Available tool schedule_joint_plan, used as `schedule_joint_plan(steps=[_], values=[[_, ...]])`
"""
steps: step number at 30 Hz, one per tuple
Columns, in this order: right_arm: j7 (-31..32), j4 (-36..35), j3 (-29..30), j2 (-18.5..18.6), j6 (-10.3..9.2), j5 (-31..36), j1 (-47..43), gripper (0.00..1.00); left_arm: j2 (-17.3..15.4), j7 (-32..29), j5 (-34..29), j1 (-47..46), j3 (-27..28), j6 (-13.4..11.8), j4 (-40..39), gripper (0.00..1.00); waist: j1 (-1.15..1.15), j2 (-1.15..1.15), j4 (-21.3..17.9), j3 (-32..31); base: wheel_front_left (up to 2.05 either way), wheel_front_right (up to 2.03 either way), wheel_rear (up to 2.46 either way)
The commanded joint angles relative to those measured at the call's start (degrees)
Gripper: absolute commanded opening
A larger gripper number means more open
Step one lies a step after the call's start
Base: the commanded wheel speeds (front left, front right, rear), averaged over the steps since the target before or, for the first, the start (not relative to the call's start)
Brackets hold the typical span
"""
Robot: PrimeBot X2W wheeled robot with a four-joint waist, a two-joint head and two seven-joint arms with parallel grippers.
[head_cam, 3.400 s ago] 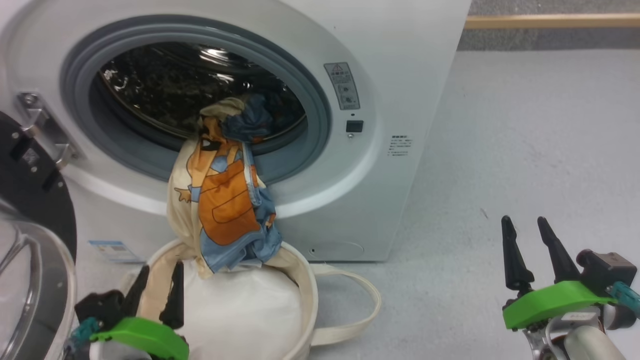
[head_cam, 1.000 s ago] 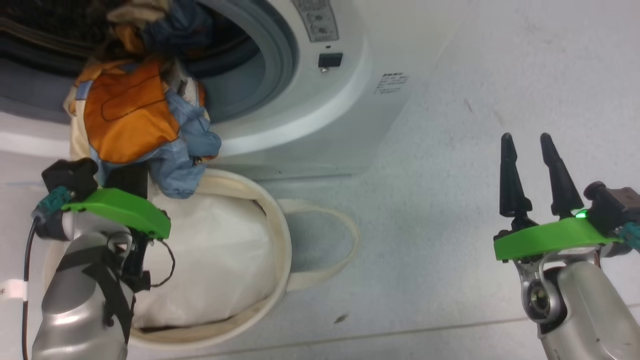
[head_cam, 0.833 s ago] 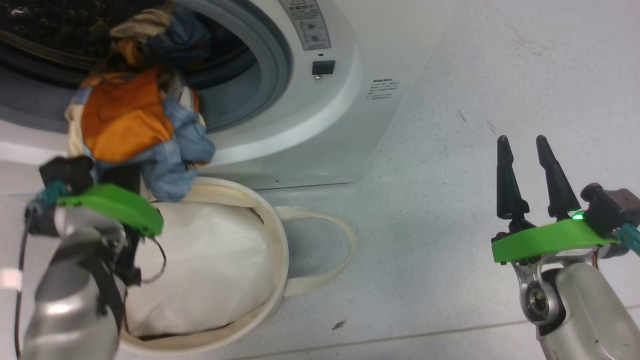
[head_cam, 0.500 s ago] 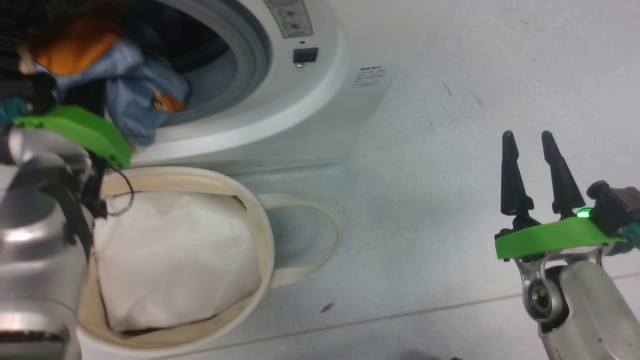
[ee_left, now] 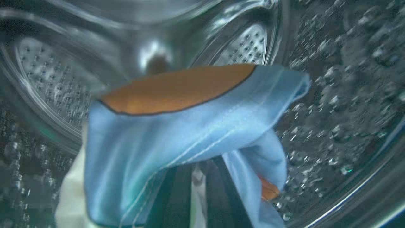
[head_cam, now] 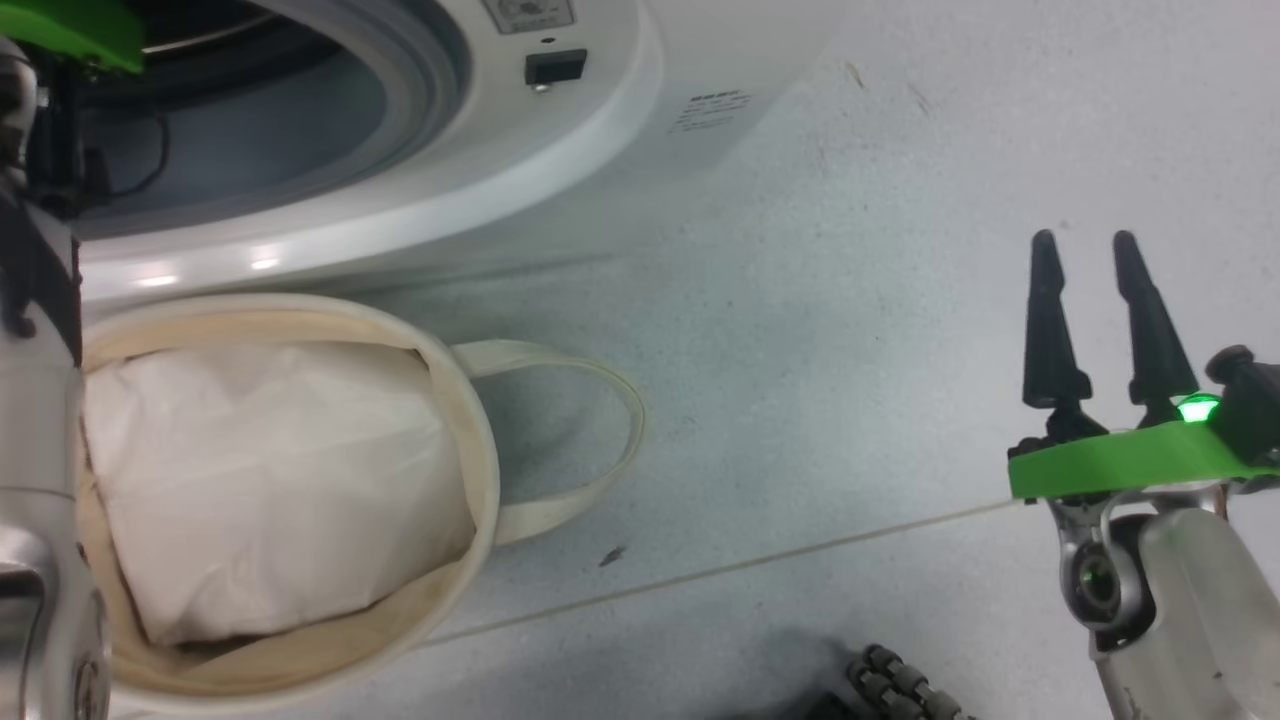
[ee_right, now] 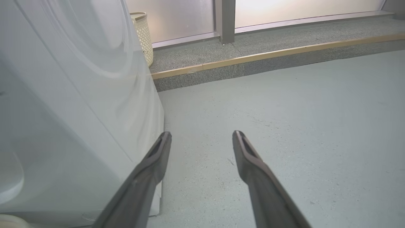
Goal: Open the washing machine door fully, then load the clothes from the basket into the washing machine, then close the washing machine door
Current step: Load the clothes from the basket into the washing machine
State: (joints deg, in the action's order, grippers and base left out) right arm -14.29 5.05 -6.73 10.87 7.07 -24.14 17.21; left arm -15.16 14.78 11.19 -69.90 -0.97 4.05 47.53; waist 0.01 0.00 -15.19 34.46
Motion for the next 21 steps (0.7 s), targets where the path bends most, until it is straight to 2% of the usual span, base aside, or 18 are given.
schedule_joint_plan(steps=[1,5,11,12,13,14,15,16,21], values=[[-0.7,-1.8,-0.5,0.2,0.42,0.7,-1.2,1.00,-2.5,0.2,-0.5,1.1,1.2,-0.2,-0.9,0.00,-0.01,0.00,-0.3,0.4,0.00,0.00,0.00],[-0.7,-1.9,-0.9,-0.3,0.42,0.9,-1.4,1.00,-2.2,0.2,-1.0,1.1,1.2,0.1,7.0,0.00,-0.01,0.00,-0.5,0.4,0.00,0.00,0.00],[-0.7,-1.8,-1.1,-0.3,0.42,0.8,-1.6,1.00,-2.2,0.1,-1.5,-4.2,-0.5,1.2,18.4,0.00,-0.01,0.00,-0.3,0.6,0.00,0.00,0.00],[-0.7,-1.7,-1.1,-0.3,0.42,0.8,-1.6,1.00,-2.3,0.0,-1.8,-5.1,-1.0,1.3,19.7,0.03,-0.01,0.00,-0.3,0.7,0.00,0.00,0.00],[-0.7,-1.7,-1.1,-0.4,0.42,0.8,-1.7,1.00,-2.3,-0.1,-2.1,-6.0,-1.5,1.5,20.9,0.14,-0.01,0.00,-0.3,0.7,0.00,0.00,0.00],[-0.7,-1.6,-1.2,-0.6,0.42,0.7,-1.6,1.00,-2.3,-0.6,-2.2,-6.7,-1.8,1.6,22.0,0.46,-0.01,0.00,-0.4,0.6,0.00,0.00,0.00],[-0.7,-1.6,-1.3,-0.7,0.42,0.7,-1.6,1.00,-2.3,-1.5,-2.3,-7.3,-2.0,1.7,23.0,0.92,-0.01,0.00,-0.5,0.5,0.00,0.00,0.00],[-0.7,-1.5,-1.4,-0.8,0.42,0.6,-1.5,1.00,-2.4,-2.6,-2.5,-7.7,-2.4,1.7,23.8,1.00,-0.01,0.00,-0.6,0.3,0.00,0.00,0.00],[-0.7,-1.2,-1.7,-1.1,0.42,0.4,-1.3,1.00,-2.3,-9.4,-1.3,-9.0,-1.9,0.0,25.7,1.00,-0.01,0.00,-1.2,-0.3,0.00,0.00,0.00]])
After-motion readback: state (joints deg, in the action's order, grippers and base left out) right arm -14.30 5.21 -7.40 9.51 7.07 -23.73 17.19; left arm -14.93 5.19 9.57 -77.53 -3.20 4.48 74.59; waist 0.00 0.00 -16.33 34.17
